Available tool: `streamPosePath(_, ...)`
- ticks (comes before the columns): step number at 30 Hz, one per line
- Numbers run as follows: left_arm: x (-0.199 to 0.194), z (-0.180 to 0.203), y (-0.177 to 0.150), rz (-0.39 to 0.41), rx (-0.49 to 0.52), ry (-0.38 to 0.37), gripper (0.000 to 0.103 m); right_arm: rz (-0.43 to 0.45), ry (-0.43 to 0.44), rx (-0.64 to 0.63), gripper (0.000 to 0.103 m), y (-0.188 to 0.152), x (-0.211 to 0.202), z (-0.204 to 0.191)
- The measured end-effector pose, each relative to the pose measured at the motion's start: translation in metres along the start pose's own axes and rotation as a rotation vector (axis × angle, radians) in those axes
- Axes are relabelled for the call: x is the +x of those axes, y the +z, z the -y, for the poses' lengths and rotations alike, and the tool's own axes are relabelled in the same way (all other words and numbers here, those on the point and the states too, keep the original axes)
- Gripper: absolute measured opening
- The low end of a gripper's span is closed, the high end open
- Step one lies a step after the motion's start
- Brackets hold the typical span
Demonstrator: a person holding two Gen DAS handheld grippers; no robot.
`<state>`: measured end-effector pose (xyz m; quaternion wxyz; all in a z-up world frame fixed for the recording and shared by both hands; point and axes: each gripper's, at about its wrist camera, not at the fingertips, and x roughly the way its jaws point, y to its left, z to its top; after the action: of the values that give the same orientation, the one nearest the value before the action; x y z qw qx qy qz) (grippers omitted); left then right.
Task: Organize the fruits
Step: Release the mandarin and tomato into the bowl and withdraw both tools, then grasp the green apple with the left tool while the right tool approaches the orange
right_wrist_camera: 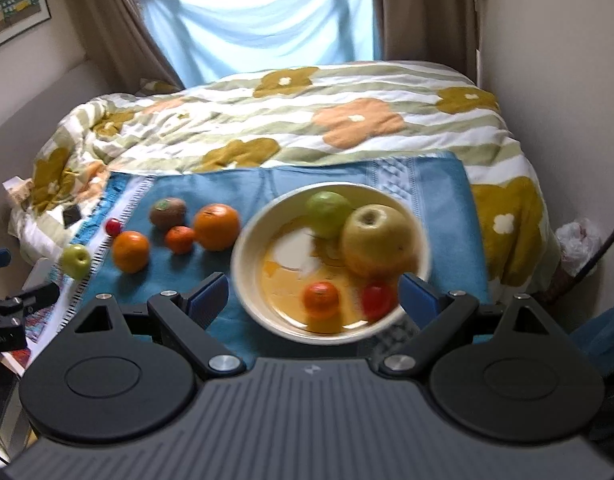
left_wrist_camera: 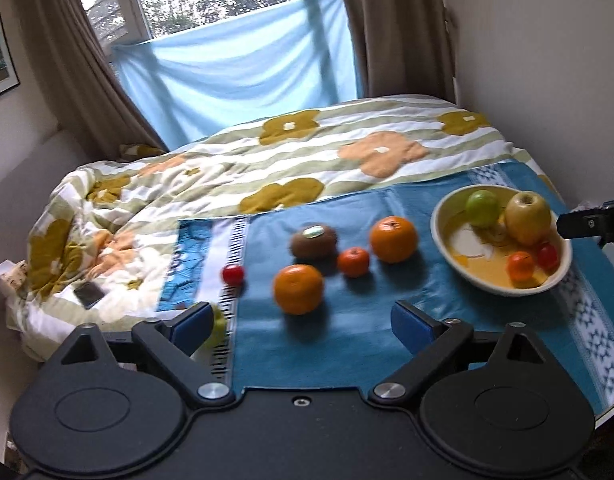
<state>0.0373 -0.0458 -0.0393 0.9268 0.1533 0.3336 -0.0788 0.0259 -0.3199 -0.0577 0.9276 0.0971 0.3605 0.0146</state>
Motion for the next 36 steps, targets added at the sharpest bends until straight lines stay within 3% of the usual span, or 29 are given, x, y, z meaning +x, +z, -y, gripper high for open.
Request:
streamPosePath(3,0.000,-0.018,-0.005,0.001,0.007,0.017,0.101,-0.005,0.034,0.018,0.103,0.000,0.003,-0.022)
streamPosePath(10,0.014,-0.057,-0.015,-0.008,0.049,0.027,0.102,0.030,0.012,-0.035,0.103,0.000,0.014,-0.084)
streamPosePath(16,0.039,-0.095,-0.018,-0.024,0.073,-0.024,0.102,-0.079,0.010,-0.045,0.103,0.005,0.043,-0.126)
streamPosePath(27,0.105,-0.128,-0.030,-0.014,0.205,-0.130,0.099,-0.103,0.001,0.091,0.103,0.001,0.098,-0.168)
streamPosePath(31,0.134,-0.130,-0.031,-0.029,0.263,-0.181,0.092,-0.119,0.000,0.122,0.103,-0.004,0.116,-0.177)
streamPosePath(36,0.161,-0.131,-0.035,-0.052,0.320,-0.223,0.091,-0.138,-0.028,0.146,0.103,-0.012,0.138,-0.186)
